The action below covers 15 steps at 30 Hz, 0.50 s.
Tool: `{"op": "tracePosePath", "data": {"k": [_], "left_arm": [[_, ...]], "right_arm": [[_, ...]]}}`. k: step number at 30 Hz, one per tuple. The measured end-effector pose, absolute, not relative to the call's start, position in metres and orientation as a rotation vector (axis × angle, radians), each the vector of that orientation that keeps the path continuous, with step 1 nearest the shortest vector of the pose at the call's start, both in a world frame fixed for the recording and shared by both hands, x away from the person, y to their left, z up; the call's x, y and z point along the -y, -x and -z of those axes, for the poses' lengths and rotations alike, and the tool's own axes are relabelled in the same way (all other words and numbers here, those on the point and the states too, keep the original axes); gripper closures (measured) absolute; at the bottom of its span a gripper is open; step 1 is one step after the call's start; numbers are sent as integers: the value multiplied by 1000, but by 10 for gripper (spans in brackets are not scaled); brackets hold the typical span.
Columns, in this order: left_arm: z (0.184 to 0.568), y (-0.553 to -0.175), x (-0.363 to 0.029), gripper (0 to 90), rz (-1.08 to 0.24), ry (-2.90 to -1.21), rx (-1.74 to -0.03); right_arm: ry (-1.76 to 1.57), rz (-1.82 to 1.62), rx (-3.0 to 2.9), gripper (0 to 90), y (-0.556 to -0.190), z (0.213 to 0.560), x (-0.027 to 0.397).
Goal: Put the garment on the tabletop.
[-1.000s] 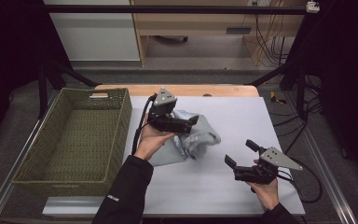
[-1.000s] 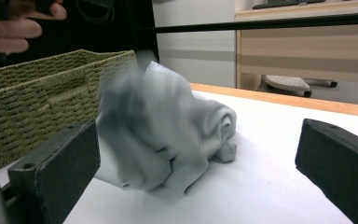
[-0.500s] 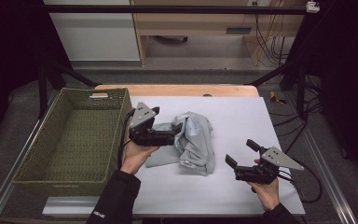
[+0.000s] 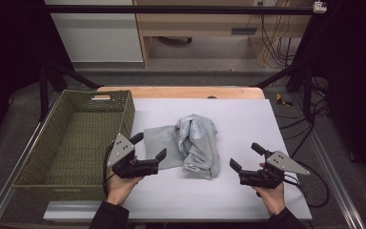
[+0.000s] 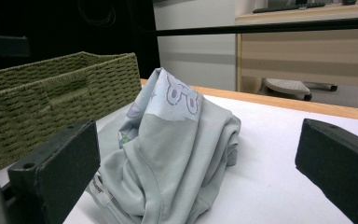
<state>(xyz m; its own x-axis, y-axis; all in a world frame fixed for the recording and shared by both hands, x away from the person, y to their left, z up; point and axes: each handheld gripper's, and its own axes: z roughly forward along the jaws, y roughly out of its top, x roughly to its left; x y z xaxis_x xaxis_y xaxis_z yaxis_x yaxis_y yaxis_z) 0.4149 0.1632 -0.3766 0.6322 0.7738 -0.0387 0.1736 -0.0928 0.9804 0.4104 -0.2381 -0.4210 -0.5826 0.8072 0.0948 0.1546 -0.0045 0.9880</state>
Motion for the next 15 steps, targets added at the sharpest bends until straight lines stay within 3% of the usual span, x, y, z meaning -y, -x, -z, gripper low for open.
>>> {"op": "tracePosePath", "data": {"k": [15], "left_arm": [[402, -400, -177, 57, -571, -1581, -812]], "right_arm": [[-974, -1624, -1763, 4, -410, 423, 239]]}}
